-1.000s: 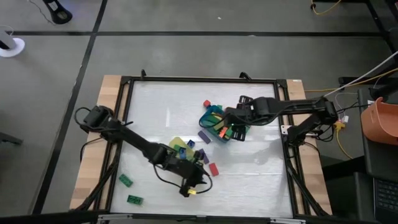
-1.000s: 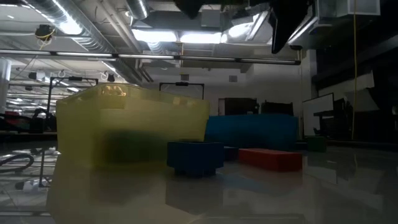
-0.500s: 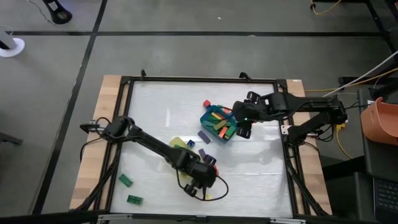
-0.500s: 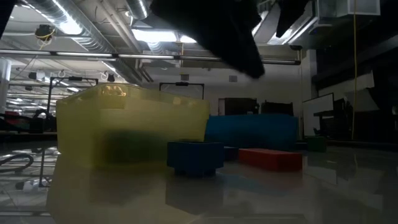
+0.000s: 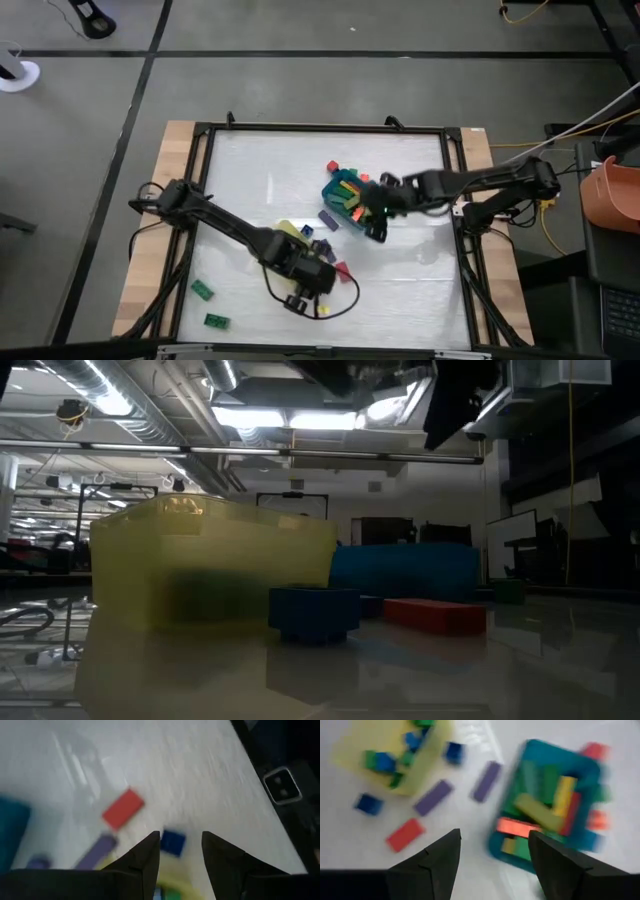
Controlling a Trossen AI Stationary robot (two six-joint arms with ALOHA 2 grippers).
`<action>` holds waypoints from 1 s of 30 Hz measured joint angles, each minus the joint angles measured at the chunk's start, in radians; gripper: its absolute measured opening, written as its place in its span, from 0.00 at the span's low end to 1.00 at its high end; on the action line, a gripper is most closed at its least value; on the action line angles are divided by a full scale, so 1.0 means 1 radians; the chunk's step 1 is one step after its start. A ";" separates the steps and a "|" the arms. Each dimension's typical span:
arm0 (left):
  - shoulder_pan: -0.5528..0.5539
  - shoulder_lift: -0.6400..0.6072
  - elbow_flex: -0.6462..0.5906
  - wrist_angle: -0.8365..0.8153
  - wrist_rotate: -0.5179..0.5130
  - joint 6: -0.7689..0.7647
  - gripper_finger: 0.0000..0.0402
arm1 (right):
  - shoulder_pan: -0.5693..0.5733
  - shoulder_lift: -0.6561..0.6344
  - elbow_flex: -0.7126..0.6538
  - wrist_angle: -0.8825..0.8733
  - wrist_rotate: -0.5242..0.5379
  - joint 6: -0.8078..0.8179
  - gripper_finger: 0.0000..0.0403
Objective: Sort blocks by size
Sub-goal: Put the large red wooden block into the blue bin
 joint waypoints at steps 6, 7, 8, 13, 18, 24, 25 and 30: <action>-0.028 -0.114 -0.015 -0.169 -0.061 -0.031 0.33 | 0.155 -0.001 -0.112 0.188 -0.012 0.075 0.58; -0.034 -0.137 -0.028 -0.167 -0.089 -0.026 0.33 | 0.181 -0.001 -0.128 0.213 -0.012 0.094 0.58; -0.041 -0.162 -0.043 -0.164 -0.121 -0.021 0.33 | 0.207 -0.001 -0.142 0.236 -0.012 0.119 0.58; -0.046 -0.265 -0.123 -0.157 -0.255 -0.007 0.33 | 0.312 0.022 -0.204 0.346 0.041 0.279 0.58; -0.024 -0.329 -0.197 -0.132 -0.293 -0.024 0.33 | 0.356 0.104 -0.221 0.454 0.159 0.441 0.58; -0.006 -0.340 -0.268 -0.081 -0.295 -0.061 0.33 | 0.338 0.192 -0.220 0.601 0.085 0.482 0.58; -0.005 -0.340 -0.286 -0.066 -0.295 -0.061 0.33 | 0.338 0.204 -0.220 0.606 0.077 0.513 0.58; -0.006 -0.340 -0.362 -0.002 -0.294 -0.065 0.33 | 0.319 0.252 -0.219 0.564 0.078 0.703 0.58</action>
